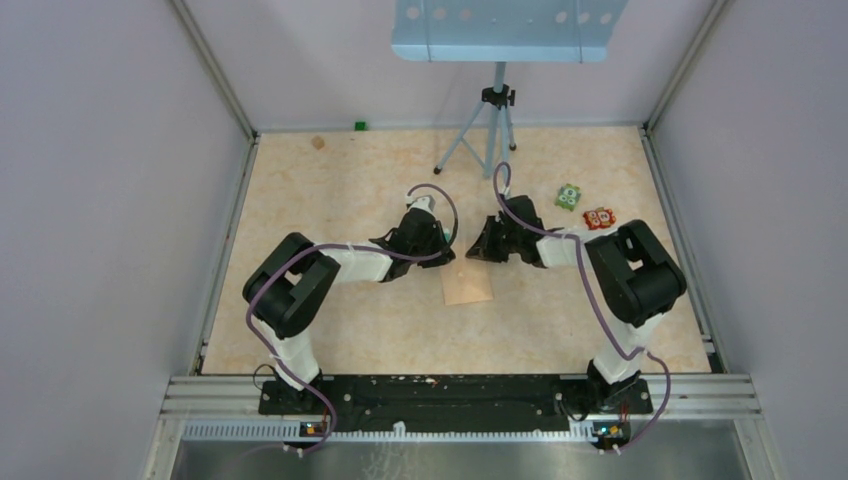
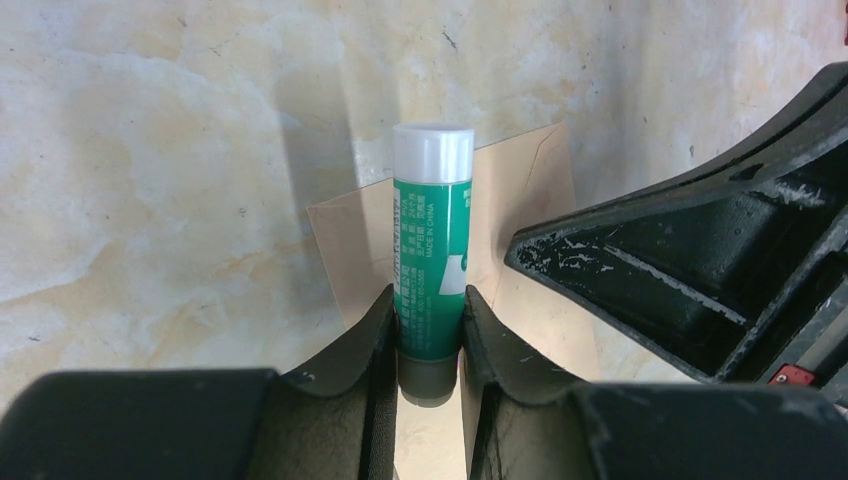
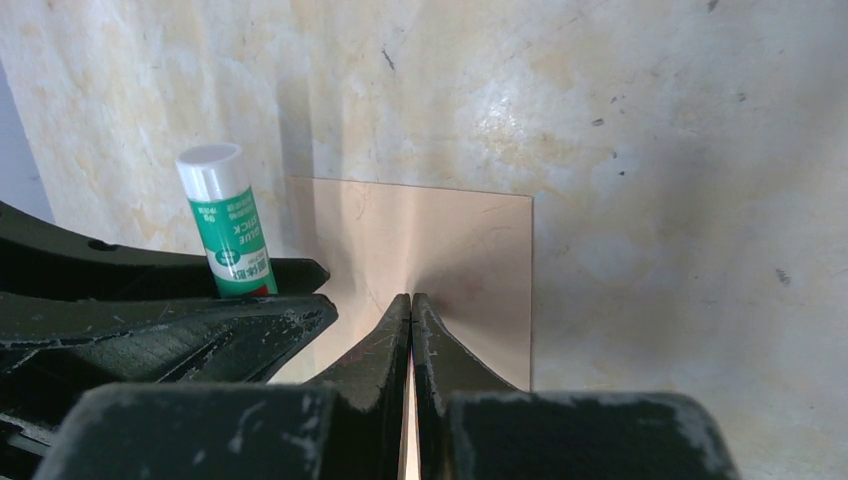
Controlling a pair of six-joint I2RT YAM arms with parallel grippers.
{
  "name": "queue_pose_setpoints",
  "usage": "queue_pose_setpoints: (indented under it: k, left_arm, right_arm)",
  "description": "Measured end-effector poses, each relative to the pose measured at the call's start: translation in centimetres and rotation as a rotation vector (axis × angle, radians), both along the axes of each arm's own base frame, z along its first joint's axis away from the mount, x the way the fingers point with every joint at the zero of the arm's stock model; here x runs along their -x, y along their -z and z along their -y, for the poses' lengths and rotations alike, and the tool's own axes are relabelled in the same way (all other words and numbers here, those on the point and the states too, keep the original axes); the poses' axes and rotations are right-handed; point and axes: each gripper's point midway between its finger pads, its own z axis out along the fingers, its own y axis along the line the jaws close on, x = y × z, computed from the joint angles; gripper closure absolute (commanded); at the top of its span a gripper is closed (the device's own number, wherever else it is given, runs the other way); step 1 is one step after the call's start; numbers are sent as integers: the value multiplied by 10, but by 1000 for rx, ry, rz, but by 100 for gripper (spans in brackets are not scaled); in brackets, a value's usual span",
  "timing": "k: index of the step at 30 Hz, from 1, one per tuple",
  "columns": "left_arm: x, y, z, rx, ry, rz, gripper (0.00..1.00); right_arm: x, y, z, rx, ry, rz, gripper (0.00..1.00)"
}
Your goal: Place the letter into the envelope and seal it
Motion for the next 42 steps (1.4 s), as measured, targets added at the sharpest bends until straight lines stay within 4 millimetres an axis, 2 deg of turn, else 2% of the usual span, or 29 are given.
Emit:
queue_pose_setpoints:
  k: [15, 42]
  left_arm:
    - [-3, 1, -2, 16, -56, -19, 100]
    - [-6, 1, 1, 37, -72, -20, 100]
  right_arm:
    - [21, 0, -9, 0, -44, -1, 100]
    - [47, 1, -21, -3, -100, -4, 100]
